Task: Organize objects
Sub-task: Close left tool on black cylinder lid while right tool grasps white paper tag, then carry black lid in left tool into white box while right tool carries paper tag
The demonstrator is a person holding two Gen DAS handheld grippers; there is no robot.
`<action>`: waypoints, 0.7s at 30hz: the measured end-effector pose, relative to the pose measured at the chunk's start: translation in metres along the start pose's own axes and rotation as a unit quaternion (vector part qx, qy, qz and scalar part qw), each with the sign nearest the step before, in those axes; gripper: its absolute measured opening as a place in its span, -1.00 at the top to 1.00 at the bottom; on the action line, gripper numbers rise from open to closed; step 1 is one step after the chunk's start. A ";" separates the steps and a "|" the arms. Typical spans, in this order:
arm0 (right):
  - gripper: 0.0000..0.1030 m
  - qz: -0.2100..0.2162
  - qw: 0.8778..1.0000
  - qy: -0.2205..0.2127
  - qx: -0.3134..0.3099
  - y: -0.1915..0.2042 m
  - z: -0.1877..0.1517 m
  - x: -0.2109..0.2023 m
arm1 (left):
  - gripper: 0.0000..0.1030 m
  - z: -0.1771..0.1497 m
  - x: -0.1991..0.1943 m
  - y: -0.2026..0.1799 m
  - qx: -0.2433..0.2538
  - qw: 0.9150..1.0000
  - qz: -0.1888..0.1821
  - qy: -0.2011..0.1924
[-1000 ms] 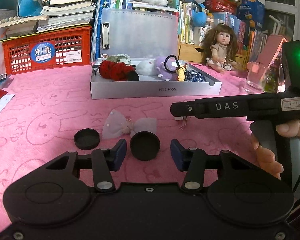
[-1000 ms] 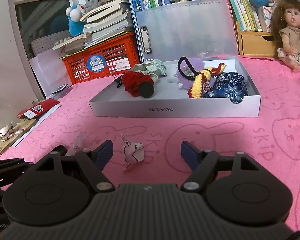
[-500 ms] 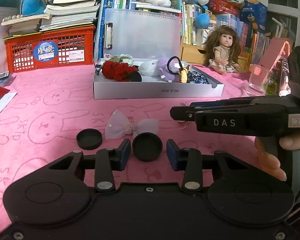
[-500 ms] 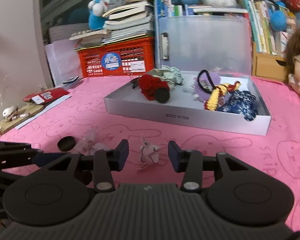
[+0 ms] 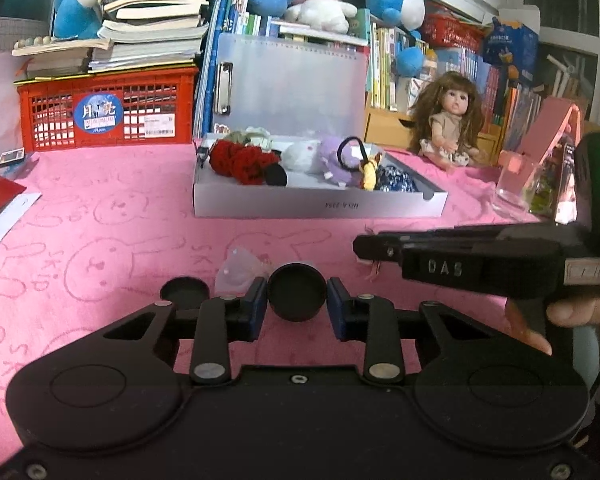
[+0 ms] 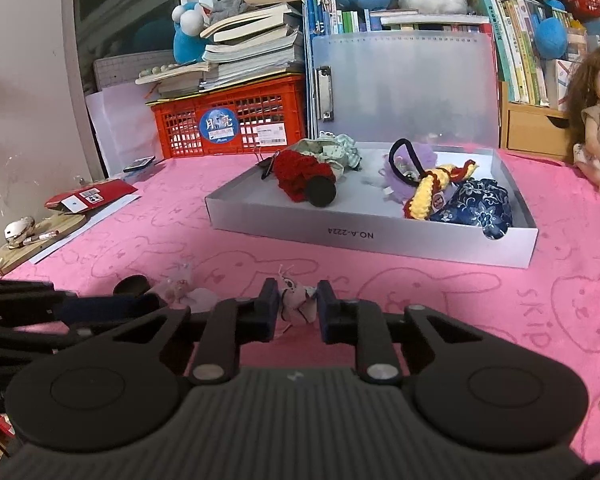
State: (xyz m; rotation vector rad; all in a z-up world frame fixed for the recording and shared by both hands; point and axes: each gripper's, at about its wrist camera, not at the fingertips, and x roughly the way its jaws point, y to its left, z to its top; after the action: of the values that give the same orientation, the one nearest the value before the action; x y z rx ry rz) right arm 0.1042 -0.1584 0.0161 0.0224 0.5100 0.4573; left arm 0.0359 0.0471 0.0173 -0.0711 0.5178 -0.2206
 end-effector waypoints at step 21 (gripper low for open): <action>0.54 -0.042 0.998 -0.034 0.030 -0.028 0.041 -0.007 | 0.41 0.066 0.030 -0.002 0.001 1.000 0.012 -0.028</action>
State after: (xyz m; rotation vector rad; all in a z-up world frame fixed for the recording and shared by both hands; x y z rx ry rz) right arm 0.1304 -0.1830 0.0512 0.0745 0.4559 0.3574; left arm 0.0937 0.0391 0.0604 -0.0693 0.4630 -0.1946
